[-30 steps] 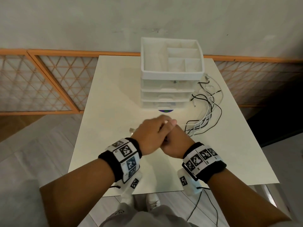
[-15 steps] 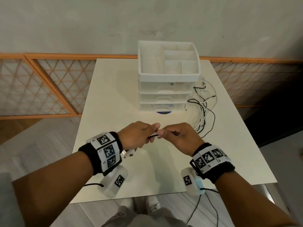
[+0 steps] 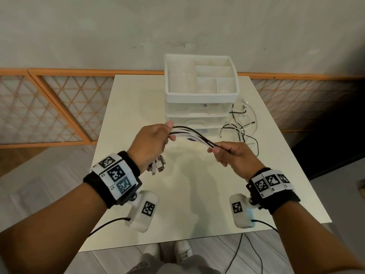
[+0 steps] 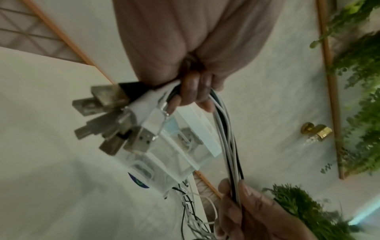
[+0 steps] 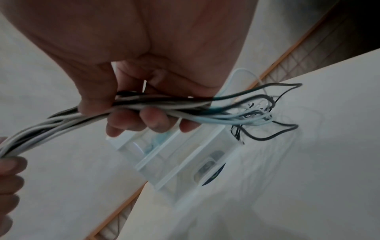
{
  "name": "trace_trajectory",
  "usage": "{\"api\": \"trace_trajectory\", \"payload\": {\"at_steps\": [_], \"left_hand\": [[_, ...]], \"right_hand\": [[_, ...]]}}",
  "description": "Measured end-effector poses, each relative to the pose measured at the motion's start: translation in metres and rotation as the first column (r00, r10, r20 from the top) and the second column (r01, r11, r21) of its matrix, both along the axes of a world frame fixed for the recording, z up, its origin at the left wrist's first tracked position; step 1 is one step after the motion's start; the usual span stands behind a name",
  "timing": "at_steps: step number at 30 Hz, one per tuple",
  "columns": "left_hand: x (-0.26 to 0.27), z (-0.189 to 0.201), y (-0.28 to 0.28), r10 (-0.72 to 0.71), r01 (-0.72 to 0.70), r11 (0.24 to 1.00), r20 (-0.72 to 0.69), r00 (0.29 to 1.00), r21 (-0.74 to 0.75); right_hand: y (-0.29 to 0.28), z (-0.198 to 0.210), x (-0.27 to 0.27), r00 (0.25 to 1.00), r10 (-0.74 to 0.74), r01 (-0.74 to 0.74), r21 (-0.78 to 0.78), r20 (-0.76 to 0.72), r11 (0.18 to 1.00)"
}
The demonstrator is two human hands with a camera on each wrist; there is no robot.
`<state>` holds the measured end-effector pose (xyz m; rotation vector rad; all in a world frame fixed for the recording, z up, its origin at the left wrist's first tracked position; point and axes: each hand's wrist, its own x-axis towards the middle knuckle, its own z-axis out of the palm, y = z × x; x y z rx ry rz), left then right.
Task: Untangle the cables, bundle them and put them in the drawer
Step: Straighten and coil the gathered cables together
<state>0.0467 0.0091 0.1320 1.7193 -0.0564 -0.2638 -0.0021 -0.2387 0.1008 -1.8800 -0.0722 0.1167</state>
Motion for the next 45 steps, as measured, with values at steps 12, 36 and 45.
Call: {"api": "trace_trajectory", "payload": {"at_steps": [12,36,45], "left_hand": [[-0.014,0.005,-0.046,-0.106,0.068,0.973,-0.165,0.980,-0.220],[-0.010,0.025,-0.016,-0.382,0.368,0.903,0.019,0.924,0.221],[-0.016,0.023,-0.025,-0.274,0.268,0.930,-0.012,0.962,0.253]], "right_hand": [[0.090,0.011,-0.009,0.845,0.018,0.104,-0.197,0.535,0.975],[0.070,0.083,0.016,0.843,0.332,-0.053,-0.548,0.423,0.835],[0.074,0.090,0.020,0.862,0.357,-0.042,-0.650,0.361,0.759]]}}
